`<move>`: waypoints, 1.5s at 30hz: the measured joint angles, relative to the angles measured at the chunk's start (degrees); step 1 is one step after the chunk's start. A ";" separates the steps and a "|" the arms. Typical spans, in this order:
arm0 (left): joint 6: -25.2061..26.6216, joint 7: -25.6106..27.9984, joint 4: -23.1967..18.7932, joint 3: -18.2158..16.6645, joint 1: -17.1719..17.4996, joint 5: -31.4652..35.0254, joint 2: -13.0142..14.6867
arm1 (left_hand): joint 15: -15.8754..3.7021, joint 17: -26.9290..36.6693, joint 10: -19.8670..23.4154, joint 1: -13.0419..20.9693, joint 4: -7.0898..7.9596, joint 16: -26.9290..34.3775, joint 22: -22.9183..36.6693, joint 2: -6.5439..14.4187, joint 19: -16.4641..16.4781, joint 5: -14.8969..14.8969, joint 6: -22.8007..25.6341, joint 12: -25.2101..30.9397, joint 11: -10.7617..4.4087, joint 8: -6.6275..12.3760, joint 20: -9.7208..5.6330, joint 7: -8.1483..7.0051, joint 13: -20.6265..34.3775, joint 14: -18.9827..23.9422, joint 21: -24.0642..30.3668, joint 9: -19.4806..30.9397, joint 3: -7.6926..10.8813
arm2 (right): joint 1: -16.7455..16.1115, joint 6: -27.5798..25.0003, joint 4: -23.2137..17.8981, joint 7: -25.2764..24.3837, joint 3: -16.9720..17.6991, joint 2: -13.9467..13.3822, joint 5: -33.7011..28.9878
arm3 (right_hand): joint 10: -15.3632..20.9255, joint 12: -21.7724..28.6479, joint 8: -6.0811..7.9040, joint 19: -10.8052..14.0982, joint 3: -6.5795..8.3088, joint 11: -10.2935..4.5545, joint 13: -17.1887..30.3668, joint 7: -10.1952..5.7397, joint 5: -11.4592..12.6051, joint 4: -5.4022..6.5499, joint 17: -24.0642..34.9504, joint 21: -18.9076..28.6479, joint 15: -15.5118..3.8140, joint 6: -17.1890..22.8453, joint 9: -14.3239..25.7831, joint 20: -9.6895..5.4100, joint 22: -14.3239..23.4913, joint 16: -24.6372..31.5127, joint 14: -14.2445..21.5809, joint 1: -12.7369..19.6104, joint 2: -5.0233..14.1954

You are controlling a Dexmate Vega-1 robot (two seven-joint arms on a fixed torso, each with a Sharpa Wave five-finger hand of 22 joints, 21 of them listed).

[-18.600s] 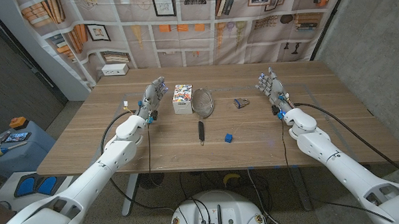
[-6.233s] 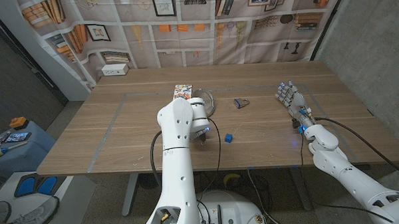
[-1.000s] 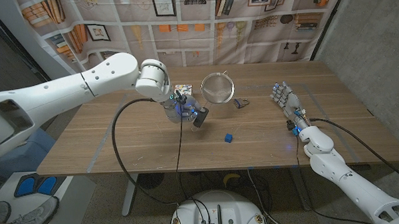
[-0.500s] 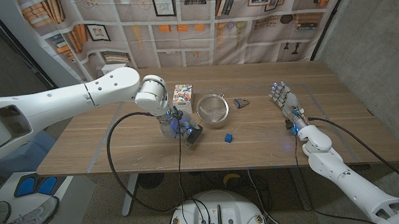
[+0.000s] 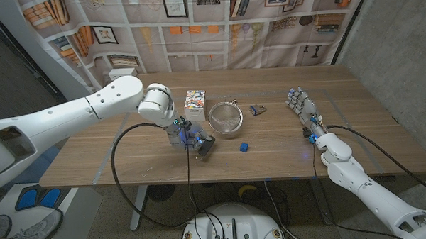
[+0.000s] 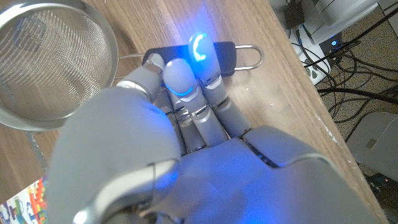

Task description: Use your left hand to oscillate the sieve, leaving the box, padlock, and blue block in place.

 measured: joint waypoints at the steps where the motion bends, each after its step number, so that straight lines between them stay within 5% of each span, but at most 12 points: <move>1: 0.00 0.00 0.10 -0.39 0.31 0.00 -0.04 | 0.00 0.06 0.00 0.00 -0.11 0.00 0.00 0.00 -0.11 0.00 0.00 -0.01 0.00 0.00 -0.11 0.00 -0.01 0.00 0.09 0.00 0.11 | 0.00 -0.02 0.00 -0.01 0.00 0.00 -0.02 | 0.00 0.00 0.00 0.00 0.10 0.00 0.00 0.00 0.00 -0.10 0.00 0.00 0.00 0.00 0.00 0.00 0.00 0.00 0.00 0.00 0.00; 20: 8.04 -5.93 4.34 -10.02 6.37 4.06 -1.49 | 0.00 0.81 0.00 -0.22 -0.02 0.06 0.01 -0.23 -0.55 0.07 0.00 -0.20 0.00 -0.05 0.14 0.02 -0.13 0.01 1.15 0.02 0.46 | 0.19 -0.63 -0.58 -1.06 -0.54 0.21 -0.72 | 0.00 0.00 0.00 0.00 0.32 0.00 0.00 0.00 0.00 -0.32 -0.01 0.00 0.00 0.00 0.00 0.00 0.00 0.00 0.00 0.00 0.00; 45: 15.76 -14.02 8.64 -13.33 6.99 9.14 -2.52 | 0.00 1.08 -0.01 -0.43 -0.18 0.18 0.02 -0.43 -1.15 0.06 -0.02 -0.04 -0.01 0.05 0.53 0.03 0.32 0.01 2.08 0.04 1.10 | -1.38 -1.28 -4.17 -2.78 -0.25 -0.09 -0.53 | 0.00 0.00 -0.25 0.00 0.33 0.00 0.00 1.76 -0.50 0.02 0.28 0.00 0.00 -1.14 0.00 0.00 0.00 0.00 -1.46 -2.35 -0.38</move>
